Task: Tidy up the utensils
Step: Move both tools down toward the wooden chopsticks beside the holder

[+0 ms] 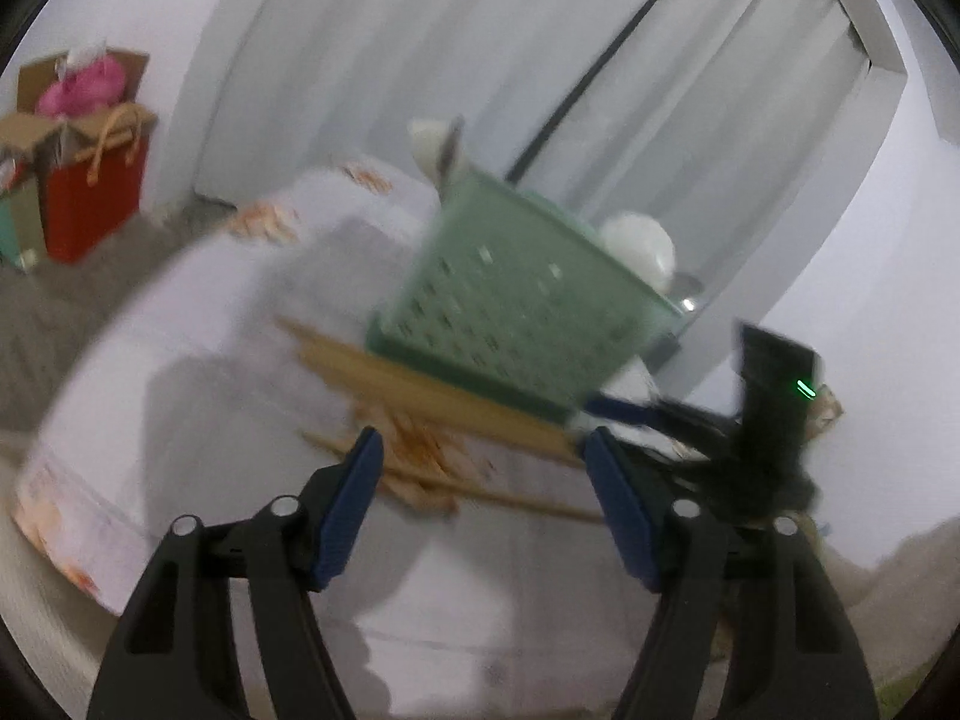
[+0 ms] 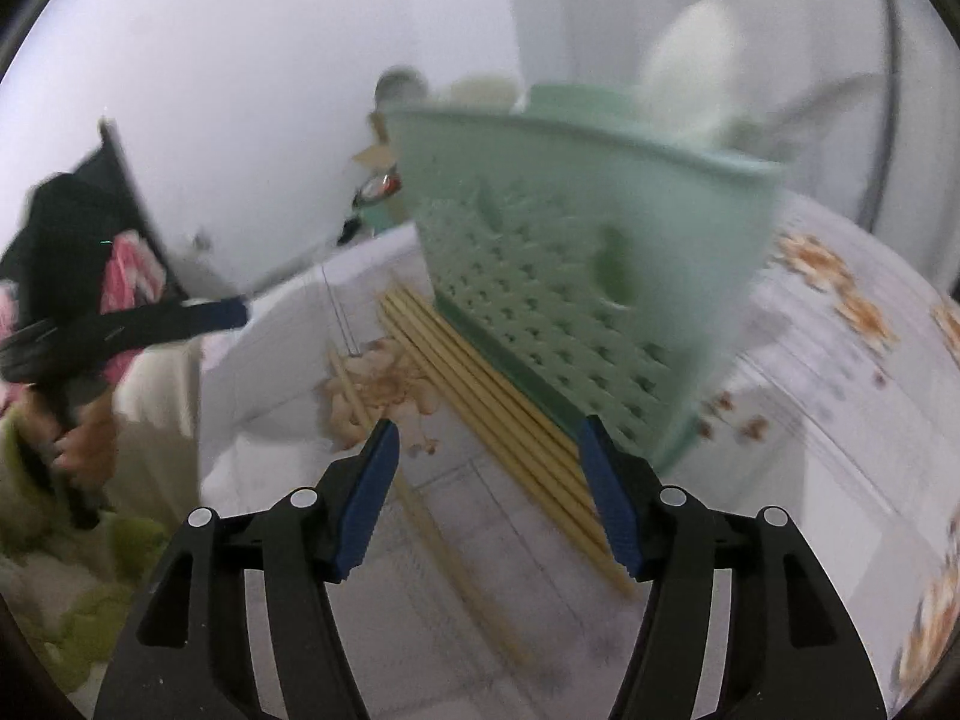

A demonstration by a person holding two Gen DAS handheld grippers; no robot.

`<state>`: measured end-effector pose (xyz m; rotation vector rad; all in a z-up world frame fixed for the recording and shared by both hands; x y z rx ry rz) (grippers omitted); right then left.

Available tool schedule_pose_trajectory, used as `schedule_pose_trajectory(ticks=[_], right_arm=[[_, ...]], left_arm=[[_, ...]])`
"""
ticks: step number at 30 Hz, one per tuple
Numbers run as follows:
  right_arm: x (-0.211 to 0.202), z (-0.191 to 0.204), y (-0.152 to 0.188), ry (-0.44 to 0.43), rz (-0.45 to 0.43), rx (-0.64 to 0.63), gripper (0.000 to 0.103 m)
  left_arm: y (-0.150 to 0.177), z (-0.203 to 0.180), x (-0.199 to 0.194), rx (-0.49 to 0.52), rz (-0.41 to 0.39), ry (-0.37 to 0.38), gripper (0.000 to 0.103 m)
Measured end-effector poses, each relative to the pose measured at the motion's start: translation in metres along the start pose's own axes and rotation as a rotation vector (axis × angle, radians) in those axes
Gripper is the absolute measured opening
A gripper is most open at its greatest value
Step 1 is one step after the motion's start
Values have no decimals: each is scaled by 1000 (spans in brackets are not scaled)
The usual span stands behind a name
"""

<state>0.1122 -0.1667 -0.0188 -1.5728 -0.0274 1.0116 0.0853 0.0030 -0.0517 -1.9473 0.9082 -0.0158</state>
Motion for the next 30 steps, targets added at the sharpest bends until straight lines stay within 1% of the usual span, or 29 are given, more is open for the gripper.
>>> schedule_pose_trajectory(ticks=[2, 3, 4, 5, 7, 8, 9, 10, 11, 12, 13, 14, 16, 19, 20, 21, 23, 24, 25, 27, 29, 30], right_arm=[[19, 1, 0, -9, 38, -24, 59], [26, 1, 1, -7, 56, -30, 59], [35, 0, 4, 4, 83, -38, 56], [42, -1, 6, 7, 109, -39, 56], [45, 1, 6, 30, 108, -51, 56], [44, 3, 6, 28, 119, -47, 56], [43, 5, 6, 1, 132, -18, 57], [40, 8, 6, -58, 150, 37, 56], [40, 12, 6, -77, 158, 55, 56], [39, 11, 6, -70, 159, 47, 56], [38, 12, 4, -34, 144, 7, 56], [38, 13, 2, -19, 136, -14, 56], [45, 10, 2, 8, 139, -11, 56], [54, 5, 7, 61, 161, -10, 58], [55, 5, 11, 56, 184, 8, 58], [50, 5, 12, 34, 182, 33, 59], [45, 9, 15, -44, 200, 94, 58], [43, 9, 15, -49, 205, 107, 58], [42, 9, 17, -33, 211, 103, 58], [41, 8, 19, -21, 220, 113, 58], [40, 10, 21, -25, 232, 149, 52], [40, 12, 22, -32, 237, 166, 47]], left_arm=[[16, -8, 2, -19, 34, 16, 58], [25, -9, 6, -38, 58, 21, 53], [34, -10, 11, -65, 86, 30, 49], [40, -11, 15, -83, 105, 33, 47], [56, -12, 26, -116, 160, 38, 39], [61, -13, 28, -115, 177, 34, 37], [65, -14, 32, -108, 196, 26, 34], [66, -14, 34, -104, 201, 23, 31], [65, -14, 35, -103, 199, 20, 31], [64, -13, 34, -105, 193, 15, 31], [63, -13, 35, -107, 188, 9, 31], [61, -11, 35, -114, 182, 4, 30], [60, -7, 32, -129, 172, -7, 28], [58, -6, 29, -136, 161, -17, 26], [56, -4, 28, -139, 158, -19, 26], [55, -3, 27, -143, 156, -20, 26], [56, 0, 27, -151, 152, -24, 25], [56, 2, 23, -161, 148, -27, 24], [56, 5, 18, -169, 145, -28, 23], [54, 8, 18, -187, 134, -36, 23], [51, 14, 20, -223, 122, -46, 19], [50, 17, 23, -236, 122, -60, 14]])
Point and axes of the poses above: each gripper's, at about its wrist camera, not at the fingertips, and x roughly the way its jaws point, z to its left, y to its underside, the point moved 6 cm from there along x, roughly the way its jaws point, and after that the axes turned 11 degrees about -z, right-handed, at the moved point
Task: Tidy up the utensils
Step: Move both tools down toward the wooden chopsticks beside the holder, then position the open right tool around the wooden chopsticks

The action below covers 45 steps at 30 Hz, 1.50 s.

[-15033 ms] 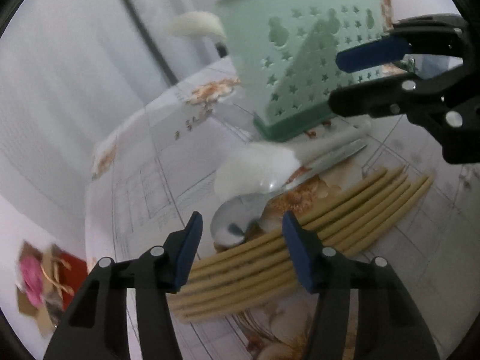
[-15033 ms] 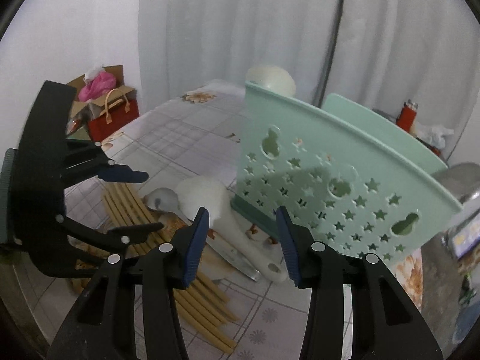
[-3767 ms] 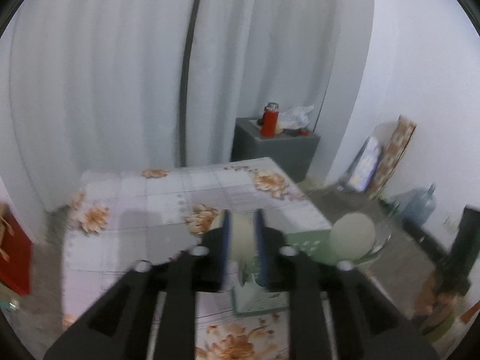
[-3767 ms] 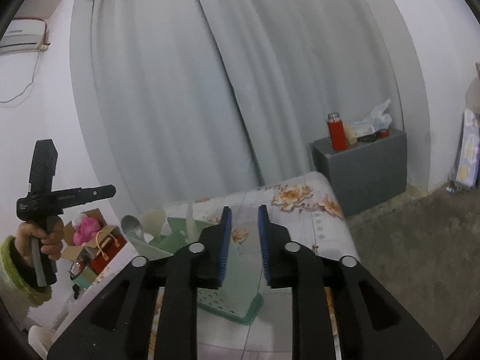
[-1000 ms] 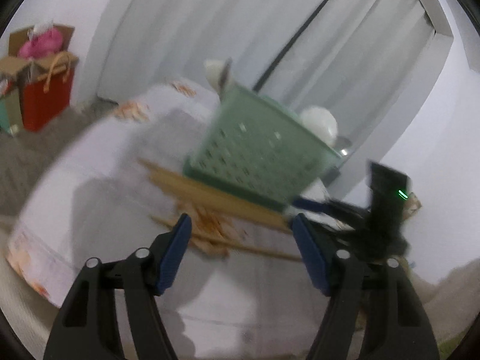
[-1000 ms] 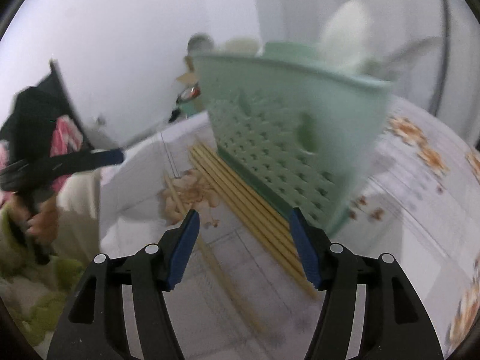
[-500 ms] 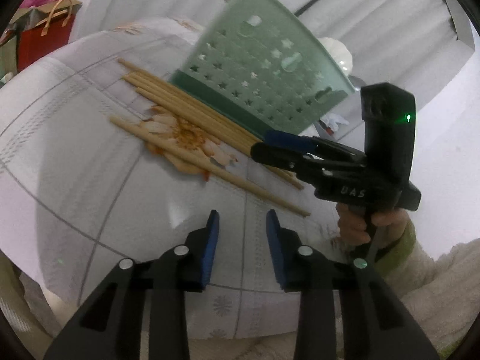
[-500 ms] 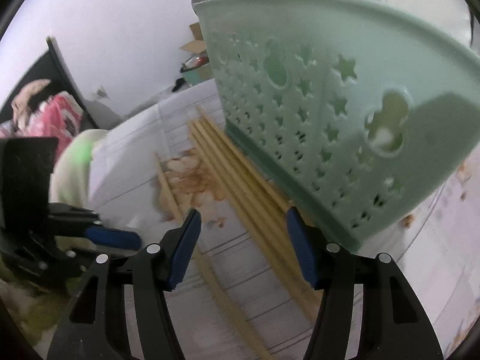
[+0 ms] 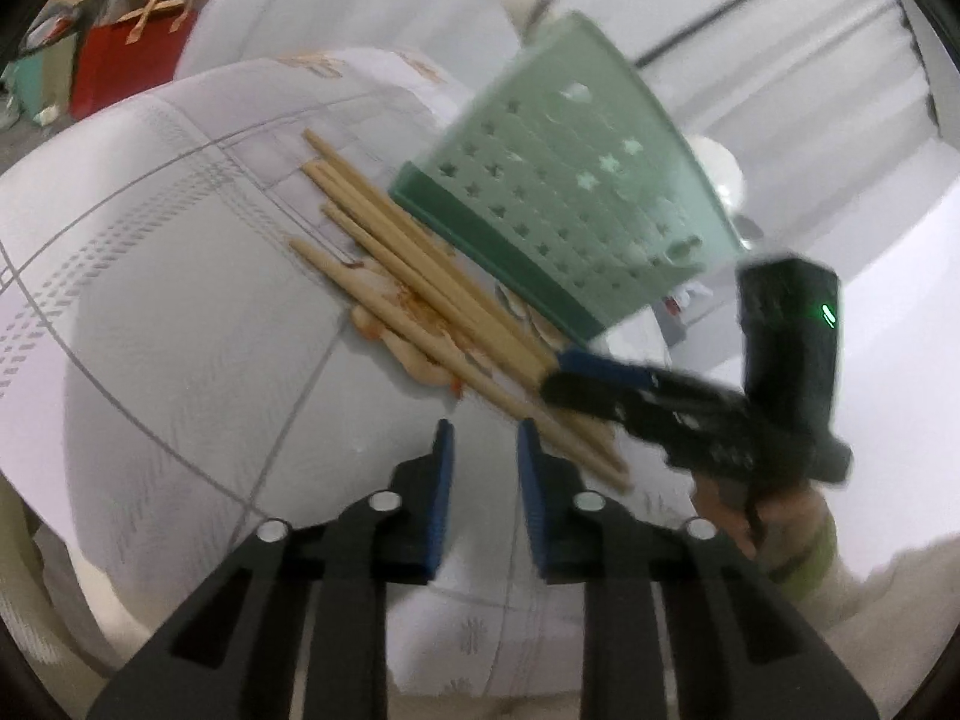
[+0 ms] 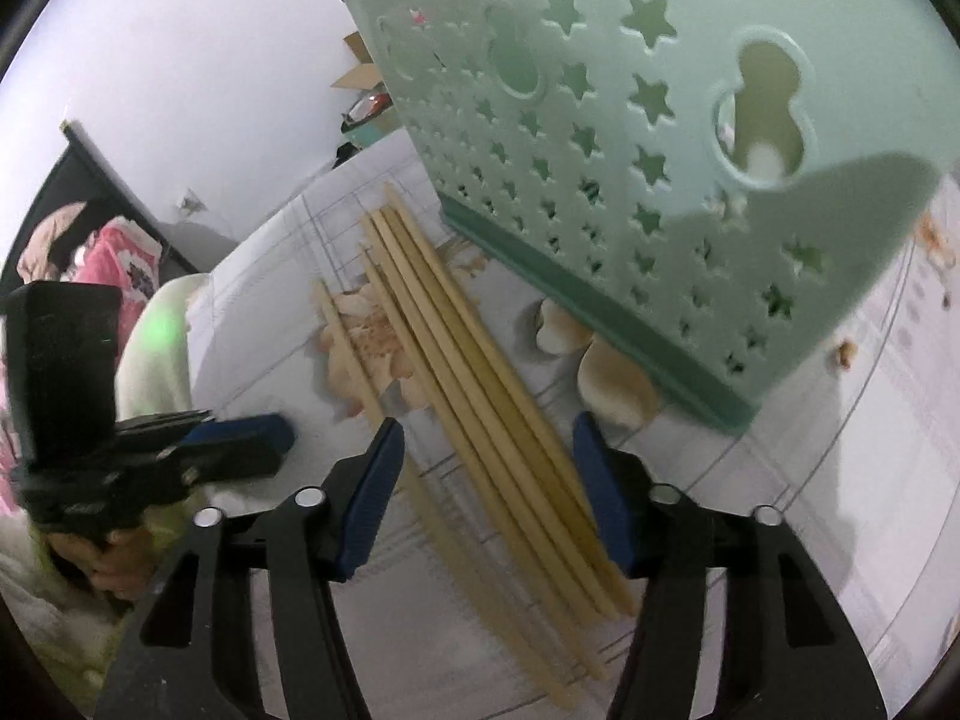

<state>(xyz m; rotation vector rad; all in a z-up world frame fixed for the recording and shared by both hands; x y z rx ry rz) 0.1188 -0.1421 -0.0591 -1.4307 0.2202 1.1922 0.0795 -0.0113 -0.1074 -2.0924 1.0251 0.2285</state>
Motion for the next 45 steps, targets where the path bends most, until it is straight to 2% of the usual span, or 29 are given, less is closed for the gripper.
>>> schedule_pose_trajectory(ticks=[3, 6, 12, 14, 21, 23, 34, 41, 45], right_arm=[[4, 6, 4, -18, 15, 37, 31], [5, 10, 9, -43, 28, 86, 19], [4, 26, 21, -91, 51, 155, 14], [0, 28, 22, -78, 44, 144, 13], [-6, 23, 23, -28, 27, 102, 2], [-5, 20, 21, 6, 29, 72, 1], [6, 31, 20, 35, 22, 29, 1], [3, 28, 17, 32, 22, 30, 4], [5, 28, 13, 30, 7, 37, 6]], left_arm=[[-9, 8, 11, -27, -3, -34, 6], [-20, 12, 15, -28, -18, -54, 6], [-36, 21, 14, -44, -51, -85, 6], [-33, 25, 11, -29, -40, -116, 6], [-19, 14, 4, 64, -20, -145, 6], [-15, 10, 7, 77, -5, -149, 6], [-23, 0, 20, 158, -16, -246, 8], [-25, -8, 28, 261, -27, -350, 11], [-22, -14, 31, 355, -46, -437, 13]])
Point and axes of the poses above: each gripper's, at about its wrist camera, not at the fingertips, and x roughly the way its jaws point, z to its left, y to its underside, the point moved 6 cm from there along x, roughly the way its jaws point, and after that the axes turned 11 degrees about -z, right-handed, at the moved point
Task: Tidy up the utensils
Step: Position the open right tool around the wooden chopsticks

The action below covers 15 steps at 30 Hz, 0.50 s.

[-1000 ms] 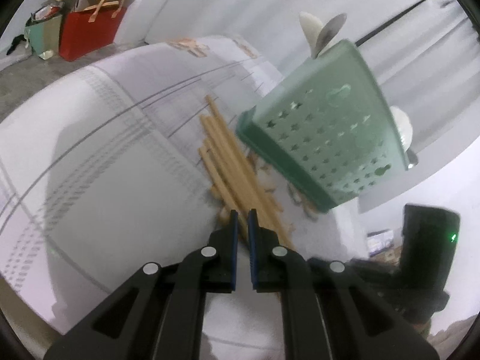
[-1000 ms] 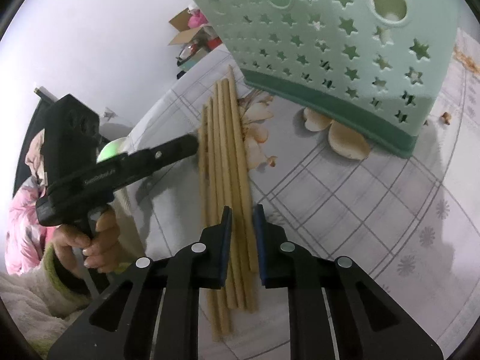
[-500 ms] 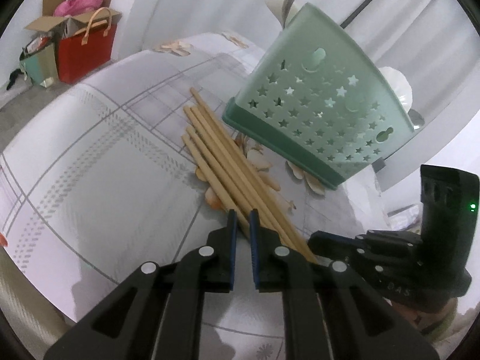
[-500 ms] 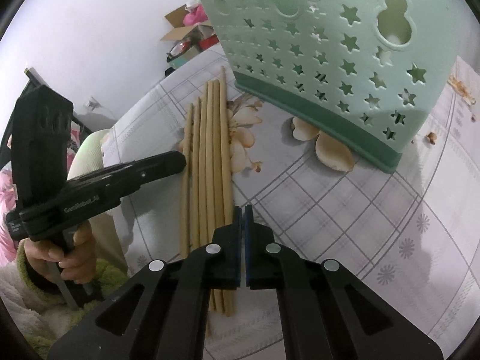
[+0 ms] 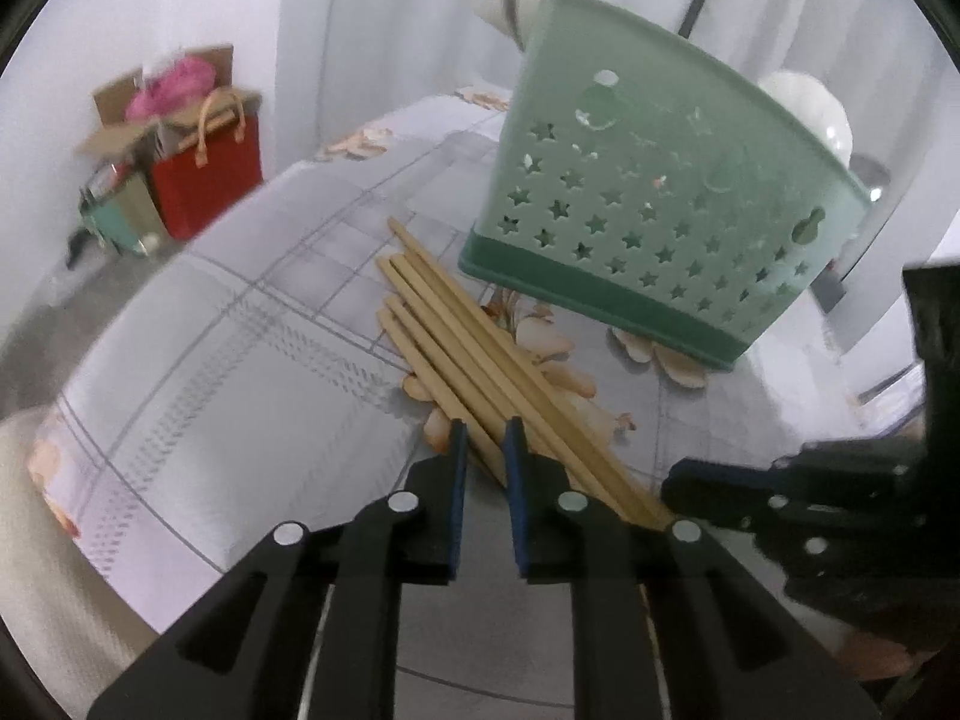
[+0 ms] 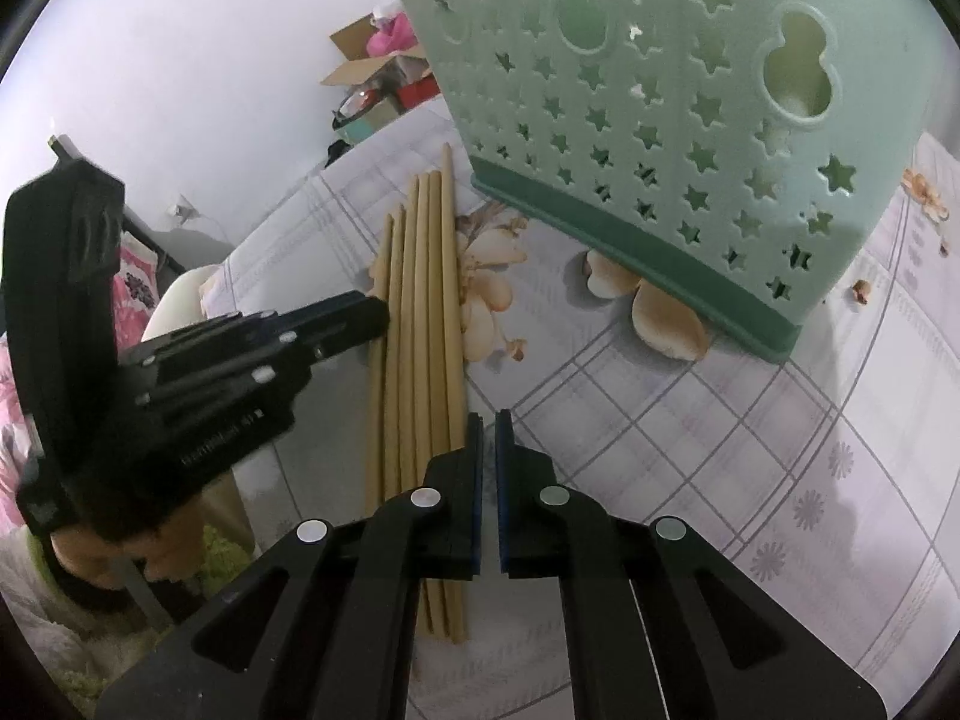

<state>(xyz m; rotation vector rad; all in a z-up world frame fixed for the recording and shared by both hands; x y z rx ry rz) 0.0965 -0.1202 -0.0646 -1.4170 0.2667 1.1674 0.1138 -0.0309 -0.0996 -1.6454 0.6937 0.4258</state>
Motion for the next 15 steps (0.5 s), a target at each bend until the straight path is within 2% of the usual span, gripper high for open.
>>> schedule_pose_trajectory(ticks=[3, 6, 15], right_arm=[[-4, -1, -1, -4, -14, 12, 6], [-7, 0, -2, -7, -25, 19, 7], [-10, -3, -18, -13, -51, 1, 20]], left_arm=[[2, -4, 0, 86, -22, -65, 13], [3, -4, 1, 117, -32, -83, 13], [3, 4, -1, 100, -58, -92, 10]])
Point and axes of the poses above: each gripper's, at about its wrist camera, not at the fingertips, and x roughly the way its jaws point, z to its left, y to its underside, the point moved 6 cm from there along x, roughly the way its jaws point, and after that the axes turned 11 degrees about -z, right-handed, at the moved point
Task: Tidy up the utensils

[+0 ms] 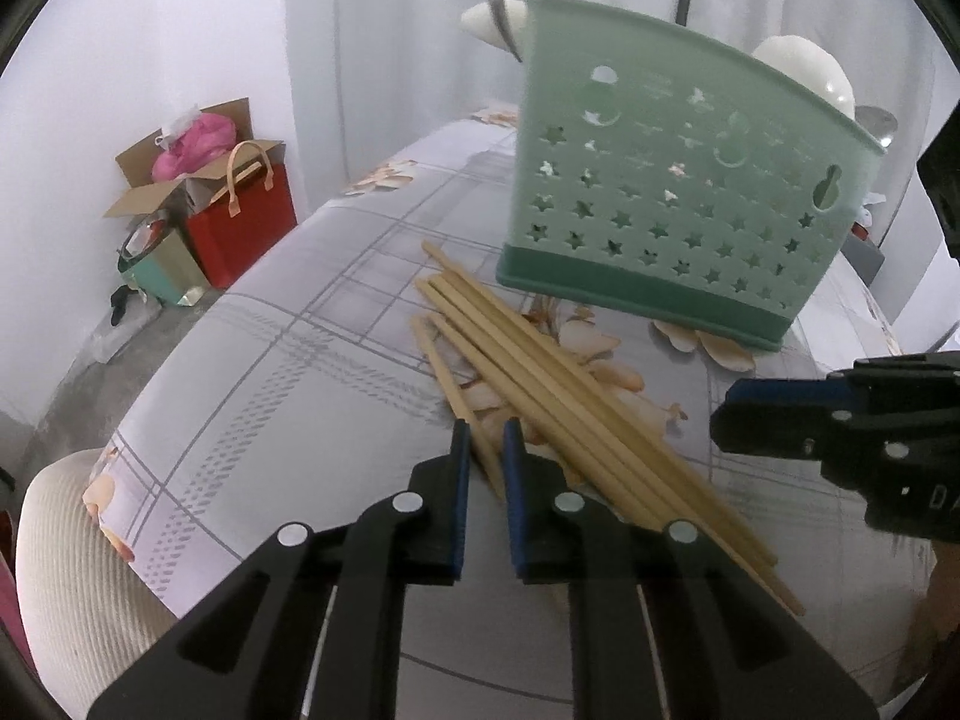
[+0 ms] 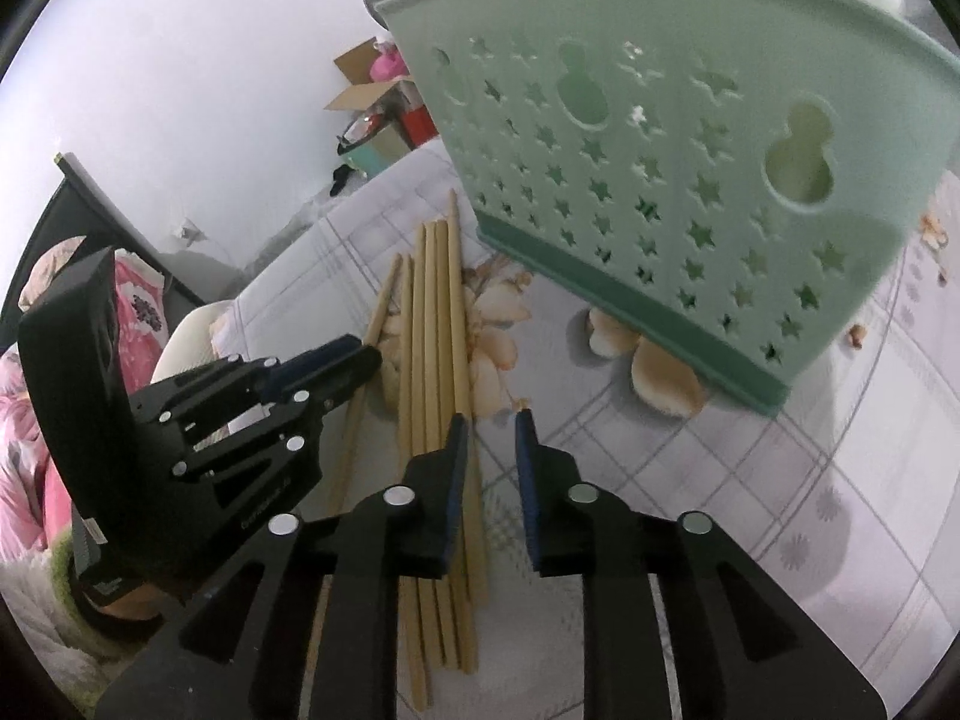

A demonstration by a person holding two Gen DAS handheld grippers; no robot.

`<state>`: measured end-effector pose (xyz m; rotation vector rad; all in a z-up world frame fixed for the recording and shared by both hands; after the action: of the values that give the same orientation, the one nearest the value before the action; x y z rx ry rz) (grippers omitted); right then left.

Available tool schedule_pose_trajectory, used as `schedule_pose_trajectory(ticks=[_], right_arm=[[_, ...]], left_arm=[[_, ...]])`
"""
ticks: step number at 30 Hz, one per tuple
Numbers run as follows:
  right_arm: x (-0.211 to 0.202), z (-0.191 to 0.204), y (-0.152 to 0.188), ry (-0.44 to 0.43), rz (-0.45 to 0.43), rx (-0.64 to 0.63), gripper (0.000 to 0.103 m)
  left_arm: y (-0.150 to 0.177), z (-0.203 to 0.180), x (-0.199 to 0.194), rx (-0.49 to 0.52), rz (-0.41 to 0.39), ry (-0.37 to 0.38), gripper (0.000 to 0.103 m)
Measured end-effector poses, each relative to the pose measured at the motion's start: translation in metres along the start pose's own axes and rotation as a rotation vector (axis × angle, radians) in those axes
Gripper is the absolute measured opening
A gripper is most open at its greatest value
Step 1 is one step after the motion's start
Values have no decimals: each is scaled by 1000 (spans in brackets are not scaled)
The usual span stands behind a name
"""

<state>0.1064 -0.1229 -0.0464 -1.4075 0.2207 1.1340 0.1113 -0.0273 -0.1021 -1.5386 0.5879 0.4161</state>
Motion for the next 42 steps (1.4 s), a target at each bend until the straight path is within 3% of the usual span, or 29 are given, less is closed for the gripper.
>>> schedule_pose_trajectory(ticks=[6, 13, 27, 42], right_arm=[[17, 5, -2, 21, 34, -36, 20], [27, 10, -8, 32, 43, -37, 9], [53, 19, -16, 88, 63, -104, 0], [60, 16, -23, 137, 43, -142, 0]], left_arm=[[-2, 7, 2, -24, -2, 8, 8], [-3, 19, 4, -55, -14, -4, 7], [-3, 28, 7, -95, -32, 14, 7], [-3, 29, 7, -119, -41, 24, 7]])
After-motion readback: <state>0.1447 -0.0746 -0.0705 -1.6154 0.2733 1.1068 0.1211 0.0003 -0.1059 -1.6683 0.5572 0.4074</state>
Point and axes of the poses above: each gripper's, at about its wrist camera, not at the fingertips, and x roughly the way its jaws point, z to its left, y to its underside, the point moved 6 cm from there along x, roughly the way its jaws point, and after that the axes turned 11 degrees about -z, right-handed, at the moved point
